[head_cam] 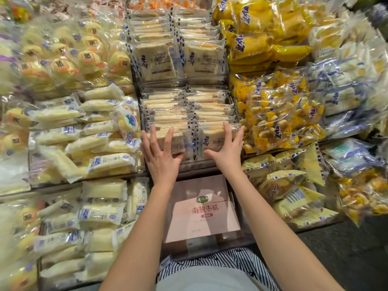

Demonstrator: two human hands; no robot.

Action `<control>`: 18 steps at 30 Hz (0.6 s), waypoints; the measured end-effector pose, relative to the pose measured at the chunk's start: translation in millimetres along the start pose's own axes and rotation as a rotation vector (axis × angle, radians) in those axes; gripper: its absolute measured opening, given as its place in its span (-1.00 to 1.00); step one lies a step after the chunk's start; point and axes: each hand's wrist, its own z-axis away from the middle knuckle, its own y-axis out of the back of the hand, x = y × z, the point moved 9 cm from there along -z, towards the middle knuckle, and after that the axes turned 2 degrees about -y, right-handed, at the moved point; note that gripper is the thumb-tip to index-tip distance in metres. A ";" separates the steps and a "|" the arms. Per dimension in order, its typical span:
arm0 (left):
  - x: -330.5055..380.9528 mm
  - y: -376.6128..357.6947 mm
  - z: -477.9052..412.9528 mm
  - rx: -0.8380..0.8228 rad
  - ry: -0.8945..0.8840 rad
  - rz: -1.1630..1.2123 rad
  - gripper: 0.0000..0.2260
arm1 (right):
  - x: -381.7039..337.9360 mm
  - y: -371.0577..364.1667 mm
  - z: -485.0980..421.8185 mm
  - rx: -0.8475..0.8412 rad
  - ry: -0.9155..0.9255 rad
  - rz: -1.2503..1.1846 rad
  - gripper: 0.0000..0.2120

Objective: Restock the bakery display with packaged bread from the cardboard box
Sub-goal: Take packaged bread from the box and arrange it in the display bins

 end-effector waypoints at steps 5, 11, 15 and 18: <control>-1.4 -1.6 2.4 -0.046 -0.009 -0.039 -0.07 | 6.4 2.1 0.5 0.024 0.038 -0.068 -0.01; 5.9 -5.9 6.8 -0.096 0.029 -0.014 -0.04 | 2.9 -5.7 10.5 -0.003 0.074 -0.076 -0.03; 11.6 -6.6 7.9 -0.121 0.087 -0.005 -0.05 | 1.5 5.0 13.9 -0.009 0.044 -0.031 0.00; 11.8 -4.6 8.0 -0.162 0.103 0.015 -0.11 | -0.8 18.6 23.1 -0.017 -0.003 -0.051 -0.05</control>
